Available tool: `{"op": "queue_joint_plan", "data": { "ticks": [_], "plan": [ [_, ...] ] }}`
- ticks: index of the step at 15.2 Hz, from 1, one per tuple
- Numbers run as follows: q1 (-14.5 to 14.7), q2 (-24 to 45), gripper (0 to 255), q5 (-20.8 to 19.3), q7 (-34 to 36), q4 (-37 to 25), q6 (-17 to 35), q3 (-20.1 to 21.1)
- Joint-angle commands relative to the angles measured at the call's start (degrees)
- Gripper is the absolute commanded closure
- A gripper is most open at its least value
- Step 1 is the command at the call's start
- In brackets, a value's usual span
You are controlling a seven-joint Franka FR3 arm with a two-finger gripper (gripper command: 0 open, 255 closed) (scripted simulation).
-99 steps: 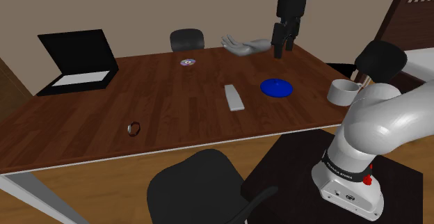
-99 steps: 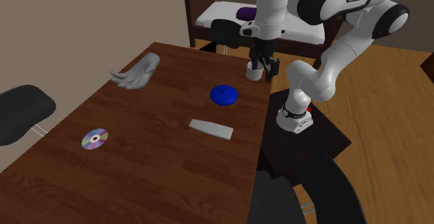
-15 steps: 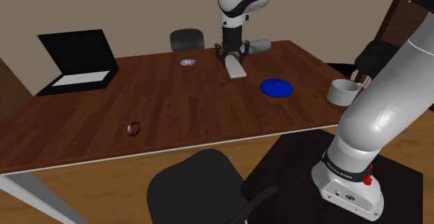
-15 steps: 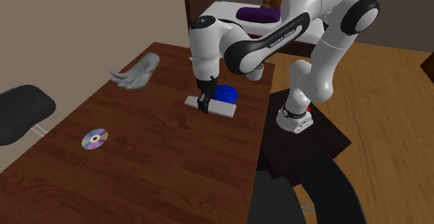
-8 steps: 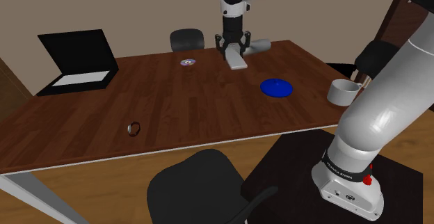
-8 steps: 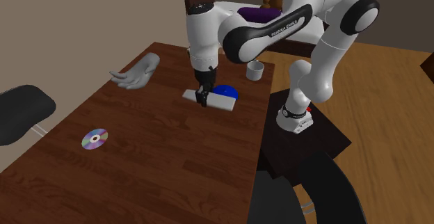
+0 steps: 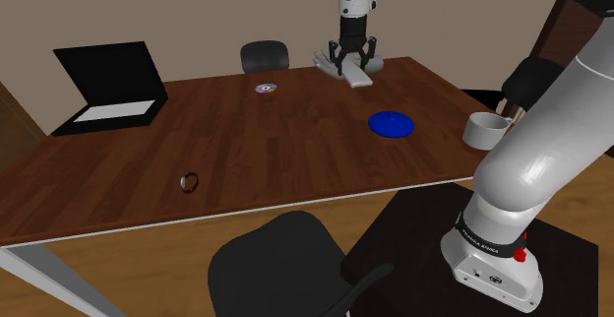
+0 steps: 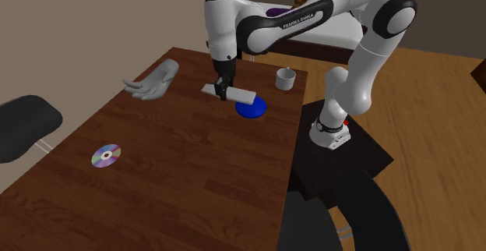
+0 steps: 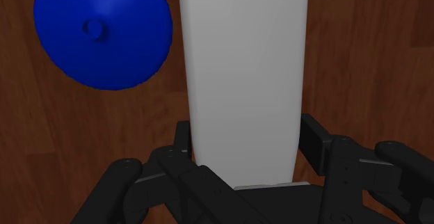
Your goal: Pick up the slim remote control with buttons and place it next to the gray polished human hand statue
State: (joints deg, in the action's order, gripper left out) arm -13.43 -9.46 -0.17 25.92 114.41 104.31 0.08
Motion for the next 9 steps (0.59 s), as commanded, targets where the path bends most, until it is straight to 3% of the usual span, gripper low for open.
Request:
{"op": "queue_joint_plan", "data": {
  "ticks": [1, 9],
  "plan": [
    [-1.3, 1.0, 255, -0.3, -3.0, -1.3, -0.2, -1.7],
    [-6.1, 6.4, 255, -0.6, -13.8, -7.5, -0.9, -7.7]
  ]
}}
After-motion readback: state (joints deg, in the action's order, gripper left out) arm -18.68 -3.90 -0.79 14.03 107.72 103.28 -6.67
